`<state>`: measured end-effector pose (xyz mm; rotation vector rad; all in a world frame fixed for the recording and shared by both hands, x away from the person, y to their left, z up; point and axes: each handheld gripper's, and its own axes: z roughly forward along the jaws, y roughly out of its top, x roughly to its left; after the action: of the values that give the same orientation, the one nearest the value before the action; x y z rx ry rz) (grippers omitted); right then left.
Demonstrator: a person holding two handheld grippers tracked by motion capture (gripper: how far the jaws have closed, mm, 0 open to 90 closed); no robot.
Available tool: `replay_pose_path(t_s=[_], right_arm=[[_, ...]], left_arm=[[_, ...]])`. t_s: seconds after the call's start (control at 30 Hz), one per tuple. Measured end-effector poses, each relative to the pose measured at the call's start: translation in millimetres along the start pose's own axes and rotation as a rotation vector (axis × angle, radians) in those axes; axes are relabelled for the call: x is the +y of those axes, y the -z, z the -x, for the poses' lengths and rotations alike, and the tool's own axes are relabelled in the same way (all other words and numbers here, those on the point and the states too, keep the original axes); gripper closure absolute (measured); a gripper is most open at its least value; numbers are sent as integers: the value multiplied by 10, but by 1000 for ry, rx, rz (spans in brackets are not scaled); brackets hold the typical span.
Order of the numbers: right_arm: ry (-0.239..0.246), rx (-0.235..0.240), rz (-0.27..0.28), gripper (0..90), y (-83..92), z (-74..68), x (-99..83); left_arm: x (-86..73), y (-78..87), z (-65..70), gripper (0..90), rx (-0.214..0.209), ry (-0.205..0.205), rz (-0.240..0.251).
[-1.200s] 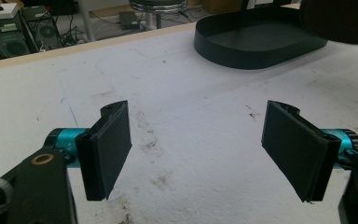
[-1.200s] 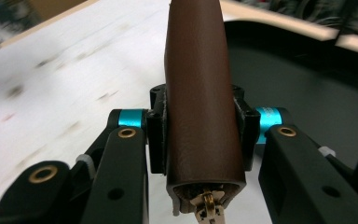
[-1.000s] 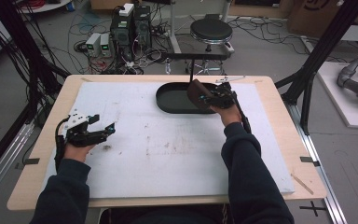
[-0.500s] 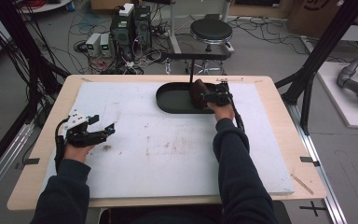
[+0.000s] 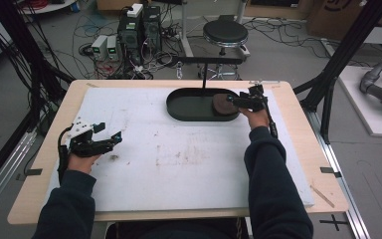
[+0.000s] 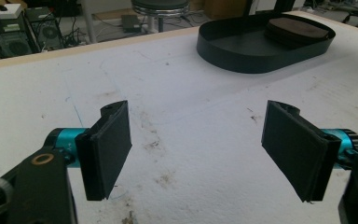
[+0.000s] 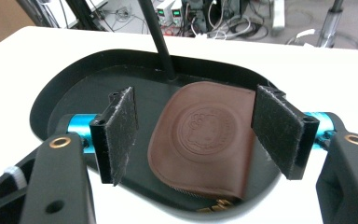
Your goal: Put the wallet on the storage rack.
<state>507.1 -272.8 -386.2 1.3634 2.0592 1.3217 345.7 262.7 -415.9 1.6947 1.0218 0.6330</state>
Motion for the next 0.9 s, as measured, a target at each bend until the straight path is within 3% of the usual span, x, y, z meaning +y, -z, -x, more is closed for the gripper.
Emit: replay_pose_path(t_s=[0.23,0.3,0.43,0.63,0.77,0.9], right_arm=[[100,6,-10,277,576,10,-90],[169,-46,2,264,759,-31,-166],[246,-87,15,231,1027,-64,-363],[269,-90,3,216,1167,-128,-580],[240,-67,14,215,1174,-148,-729],[254,-64,-25,215,1141,-146,-839]], left_arm=[[6,17,-16,235,14,10,14],[29,34,-19,212,19,11,33],[69,62,-28,203,24,5,74],[70,65,-46,185,18,18,82],[69,75,-44,186,20,22,83],[59,74,-39,186,23,15,75]])
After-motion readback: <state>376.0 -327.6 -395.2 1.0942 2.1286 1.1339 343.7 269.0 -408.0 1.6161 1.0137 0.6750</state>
